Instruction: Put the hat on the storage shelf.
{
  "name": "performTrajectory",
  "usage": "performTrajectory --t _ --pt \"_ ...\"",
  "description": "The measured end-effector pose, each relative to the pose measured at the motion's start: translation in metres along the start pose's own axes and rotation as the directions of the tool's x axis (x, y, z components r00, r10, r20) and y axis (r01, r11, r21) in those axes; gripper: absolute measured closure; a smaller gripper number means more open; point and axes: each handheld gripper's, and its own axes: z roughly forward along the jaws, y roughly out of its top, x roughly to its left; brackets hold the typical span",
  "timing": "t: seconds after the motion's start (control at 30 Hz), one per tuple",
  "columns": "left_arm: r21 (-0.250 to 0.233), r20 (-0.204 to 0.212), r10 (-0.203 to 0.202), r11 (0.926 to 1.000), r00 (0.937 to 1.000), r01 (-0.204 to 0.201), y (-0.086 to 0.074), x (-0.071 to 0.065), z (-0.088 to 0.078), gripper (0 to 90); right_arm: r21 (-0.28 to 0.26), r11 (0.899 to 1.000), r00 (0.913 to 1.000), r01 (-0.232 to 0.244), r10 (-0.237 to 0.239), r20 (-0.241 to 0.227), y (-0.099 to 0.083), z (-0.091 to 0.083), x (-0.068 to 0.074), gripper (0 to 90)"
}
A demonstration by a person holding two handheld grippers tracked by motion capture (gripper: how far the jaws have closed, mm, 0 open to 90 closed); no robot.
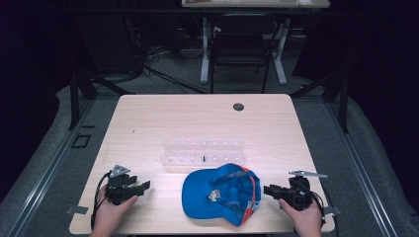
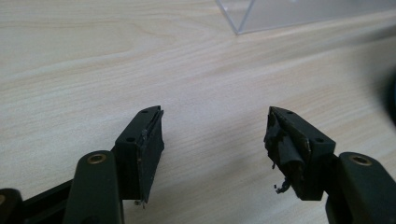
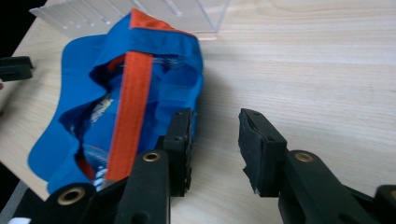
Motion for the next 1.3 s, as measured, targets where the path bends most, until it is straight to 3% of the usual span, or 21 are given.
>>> performTrajectory --t 0.13,0.17,0.33,0.4,0.67,0.83,1.0,1.3 --pt "0.002 0.002 0.031 0.9995 0.9995 -0.031 0.000 -0.004 0.001 38.4 0.002 1.000 0.9998 -0.001 0.001 -0.020 0.003 -0.002 0.006 63.8" --pt "0.006 0.013 0.029 0.9996 0.9995 -0.029 0.000 -0.004 0.002 38.7 0.002 1.000 0.9988 -0.003 0.003 -0.048 0.005 -0.003 0.009 62.4" --pt "0.017 0.010 0.023 0.9996 0.9997 -0.024 0.000 -0.004 0.002 38.7 0.003 1.000 0.9950 -0.024 0.024 -0.097 0.008 -0.006 0.012 62.1" --pt "0.016 0.005 0.021 0.9996 0.9998 -0.021 0.000 -0.004 0.002 38.7 0.016 0.999 0.9889 -0.043 0.045 -0.142 0.011 -0.006 0.013 61.9" --pt "0.012 0.000 0.022 0.9997 0.9997 -0.022 0.000 -0.005 0.003 38.7 0.079 0.996 0.9797 -0.046 0.061 -0.191 0.015 0.004 0.016 60.0" --pt "0.017 0.003 0.025 0.9995 0.9997 -0.025 0.000 -0.005 0.003 38.7 0.106 0.993 0.9751 -0.047 0.069 -0.211 0.016 0.011 0.018 61.4" --pt "0.018 0.003 0.027 0.9995 0.9996 -0.027 0.000 -0.005 0.003 38.7 0.132 0.990 0.9760 -0.041 0.068 -0.207 0.016 0.015 0.019 63.9" --pt "0.018 0.002 0.027 0.9995 0.9996 -0.027 0.000 -0.006 0.004 38.7 0.137 0.988 0.9684 -0.076 0.106 -0.226 0.015 0.020 0.018 67.6"
